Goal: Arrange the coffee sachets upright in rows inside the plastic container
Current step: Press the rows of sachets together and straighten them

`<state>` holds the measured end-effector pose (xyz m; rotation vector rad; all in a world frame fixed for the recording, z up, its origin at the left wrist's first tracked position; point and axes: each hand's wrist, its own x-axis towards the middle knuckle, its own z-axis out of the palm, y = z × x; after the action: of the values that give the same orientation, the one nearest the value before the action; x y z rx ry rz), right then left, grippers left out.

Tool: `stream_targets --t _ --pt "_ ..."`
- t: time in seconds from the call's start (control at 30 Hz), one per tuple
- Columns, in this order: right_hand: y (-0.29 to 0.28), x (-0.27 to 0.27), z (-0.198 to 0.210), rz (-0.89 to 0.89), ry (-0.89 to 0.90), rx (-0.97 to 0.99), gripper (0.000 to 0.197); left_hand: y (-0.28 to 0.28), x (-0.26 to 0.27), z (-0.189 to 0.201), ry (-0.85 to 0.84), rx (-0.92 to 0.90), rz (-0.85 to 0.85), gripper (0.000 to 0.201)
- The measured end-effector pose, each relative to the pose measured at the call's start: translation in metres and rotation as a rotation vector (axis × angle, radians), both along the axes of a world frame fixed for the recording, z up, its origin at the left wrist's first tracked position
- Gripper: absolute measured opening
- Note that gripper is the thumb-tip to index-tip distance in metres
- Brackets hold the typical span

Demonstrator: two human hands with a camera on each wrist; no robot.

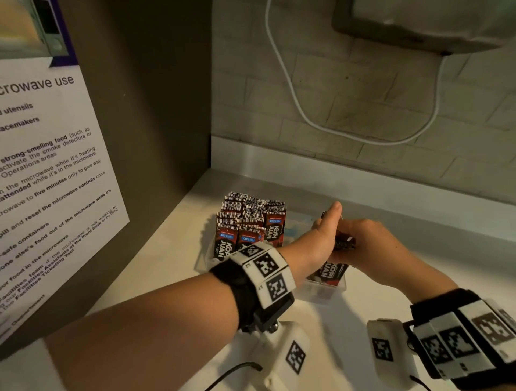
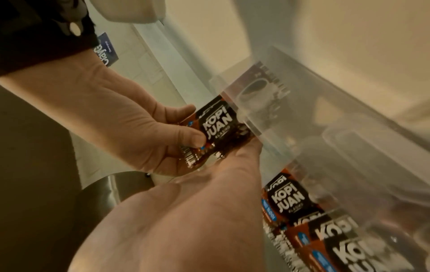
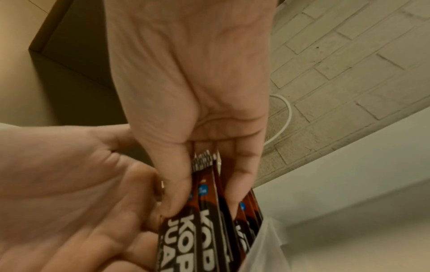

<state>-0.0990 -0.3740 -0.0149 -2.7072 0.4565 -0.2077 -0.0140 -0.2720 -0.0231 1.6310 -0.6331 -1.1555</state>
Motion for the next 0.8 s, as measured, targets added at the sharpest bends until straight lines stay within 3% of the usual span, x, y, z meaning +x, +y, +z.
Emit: stream_targets --t 0.07,0.17,0.27,0.33,0.47,0.57,0.63,0.8 --pt "-0.001 -0.002 -0.006 -0.031 0.011 -0.027 0.040 -0.011 0.001 -0.008 0.079 0.009 0.046 0.087" --pt "-0.002 -0.004 -0.015 -0.066 -0.012 -0.053 0.034 -0.026 0.001 -0.021 0.177 -0.011 0.111 0.129" --pt "-0.002 -0.007 -0.023 -0.148 -0.066 -0.046 0.045 -0.048 0.010 -0.045 0.265 -0.012 0.147 0.149" --pt "-0.001 -0.009 -0.026 -0.262 -0.144 0.066 0.065 -0.048 0.011 -0.044 0.302 -0.017 0.141 0.149" --pt "-0.001 -0.012 -0.036 -0.484 -0.155 0.434 0.103 -0.044 0.008 -0.035 0.319 -0.007 0.122 0.118" --pt "-0.001 -0.014 -0.044 -0.465 -0.053 0.800 0.085 -0.068 0.011 -0.063 0.342 0.010 0.148 0.146" --pt "-0.003 -0.013 -0.047 -0.416 -0.027 0.943 0.073 -0.084 0.010 -0.084 0.369 0.040 0.176 0.154" --pt "-0.002 -0.004 -0.047 -0.327 0.033 0.907 0.071 -0.093 0.015 -0.082 0.419 0.052 0.191 0.159"
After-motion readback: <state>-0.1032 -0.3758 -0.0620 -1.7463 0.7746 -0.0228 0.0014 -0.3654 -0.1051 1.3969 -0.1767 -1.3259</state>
